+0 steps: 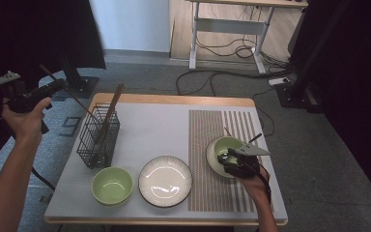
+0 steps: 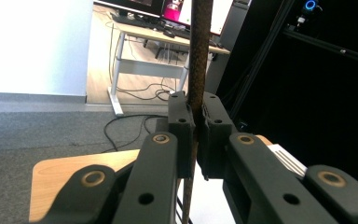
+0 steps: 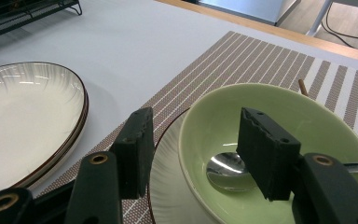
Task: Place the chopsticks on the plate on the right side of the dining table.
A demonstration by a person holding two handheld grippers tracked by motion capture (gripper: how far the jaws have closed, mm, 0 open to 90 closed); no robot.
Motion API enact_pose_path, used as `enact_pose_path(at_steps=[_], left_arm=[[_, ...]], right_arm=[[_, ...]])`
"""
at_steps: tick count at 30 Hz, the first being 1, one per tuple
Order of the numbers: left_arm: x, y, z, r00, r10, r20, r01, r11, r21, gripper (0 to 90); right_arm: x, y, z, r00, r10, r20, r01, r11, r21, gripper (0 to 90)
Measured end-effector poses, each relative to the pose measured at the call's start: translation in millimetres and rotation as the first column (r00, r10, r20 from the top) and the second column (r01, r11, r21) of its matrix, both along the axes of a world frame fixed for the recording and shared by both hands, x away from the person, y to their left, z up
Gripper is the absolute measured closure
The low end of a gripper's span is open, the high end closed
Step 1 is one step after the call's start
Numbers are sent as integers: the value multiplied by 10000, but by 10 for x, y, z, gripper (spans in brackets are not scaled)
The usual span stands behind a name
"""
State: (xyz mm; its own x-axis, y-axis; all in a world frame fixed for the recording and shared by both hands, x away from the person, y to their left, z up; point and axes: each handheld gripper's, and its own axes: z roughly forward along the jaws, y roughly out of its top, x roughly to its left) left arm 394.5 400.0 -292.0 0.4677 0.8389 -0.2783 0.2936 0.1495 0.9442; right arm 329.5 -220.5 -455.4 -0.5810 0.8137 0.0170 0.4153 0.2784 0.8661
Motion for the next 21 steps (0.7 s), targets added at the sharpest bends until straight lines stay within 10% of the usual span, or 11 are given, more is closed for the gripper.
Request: enact_pose_path(at_steps=[21], left_arm=[[-79,-145,40,9988,-470,111,471,9989,-62,848]], right_arm=[[-26,-34,30,9999,-125,110,125,9999,4,459]])
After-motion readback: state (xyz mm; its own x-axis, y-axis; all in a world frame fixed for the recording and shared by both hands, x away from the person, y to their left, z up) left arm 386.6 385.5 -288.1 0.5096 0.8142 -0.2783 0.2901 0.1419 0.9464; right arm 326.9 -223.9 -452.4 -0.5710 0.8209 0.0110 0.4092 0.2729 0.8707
